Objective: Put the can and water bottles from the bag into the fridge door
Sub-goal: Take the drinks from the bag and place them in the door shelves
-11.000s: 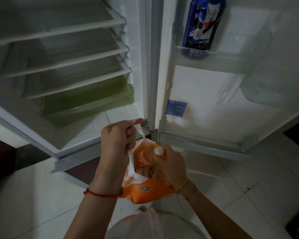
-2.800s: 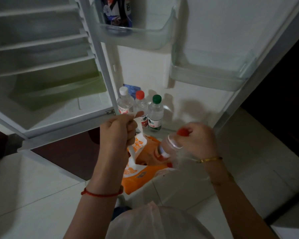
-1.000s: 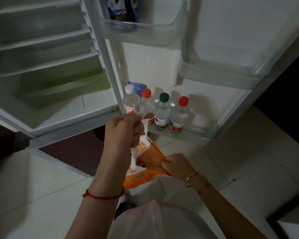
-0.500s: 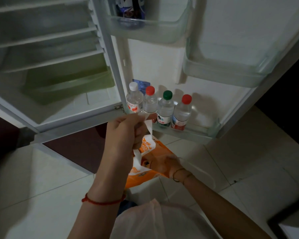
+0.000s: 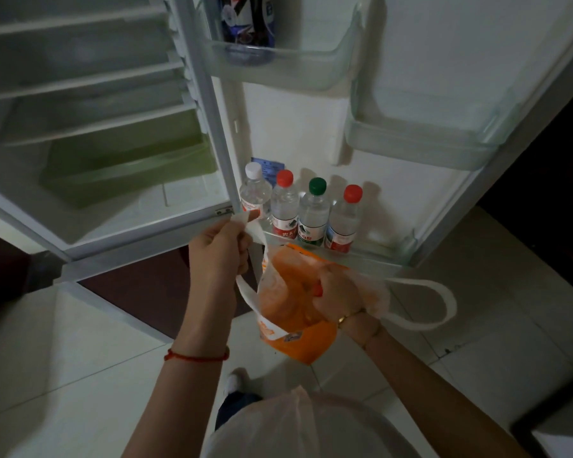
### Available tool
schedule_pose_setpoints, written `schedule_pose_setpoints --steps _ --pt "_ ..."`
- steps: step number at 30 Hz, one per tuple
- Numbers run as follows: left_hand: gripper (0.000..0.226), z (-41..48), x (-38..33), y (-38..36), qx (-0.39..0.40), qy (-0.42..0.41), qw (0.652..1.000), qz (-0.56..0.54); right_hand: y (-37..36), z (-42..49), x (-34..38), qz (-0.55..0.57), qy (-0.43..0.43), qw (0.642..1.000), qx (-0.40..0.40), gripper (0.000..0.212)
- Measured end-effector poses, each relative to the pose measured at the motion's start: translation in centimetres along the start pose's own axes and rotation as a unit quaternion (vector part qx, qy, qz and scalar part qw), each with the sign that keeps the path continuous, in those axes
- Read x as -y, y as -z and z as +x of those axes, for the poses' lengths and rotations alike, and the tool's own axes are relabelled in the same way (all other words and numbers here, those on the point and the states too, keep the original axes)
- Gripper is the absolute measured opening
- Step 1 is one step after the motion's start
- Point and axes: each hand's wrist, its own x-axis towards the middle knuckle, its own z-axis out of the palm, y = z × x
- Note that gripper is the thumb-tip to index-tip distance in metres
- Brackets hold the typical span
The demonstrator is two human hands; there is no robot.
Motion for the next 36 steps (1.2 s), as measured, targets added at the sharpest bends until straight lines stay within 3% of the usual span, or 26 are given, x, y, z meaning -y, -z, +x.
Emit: schedule_pose_setpoints --steps 5,7,16,36 --pt "0.038 0.5 1.0 -1.6 0.009 0.013 1.000 0.000 5.0 -1.7 -0.7 0.078 -0.023 0.986 -0.147 0.017" --pt "0.029 0.4 1.7 -2.3 0.031 0.018 0.999 0.018 7.3 -2.5 -1.2 0.099 -0.027 0.976 -0.193 0.022" --pt "0.028 0.9 5.1 -5.1 0.062 0.035 0.988 0.136 15.4 -5.7 -0.8 0.126 -0.017 0.914 -0.385 0.023" --pt "0.023 4.4 9.1 -3.5 0.021 0.056 0.970 0.235 16.1 0.4 -1.6 0.099 0.005 0.904 -0.415 0.027"
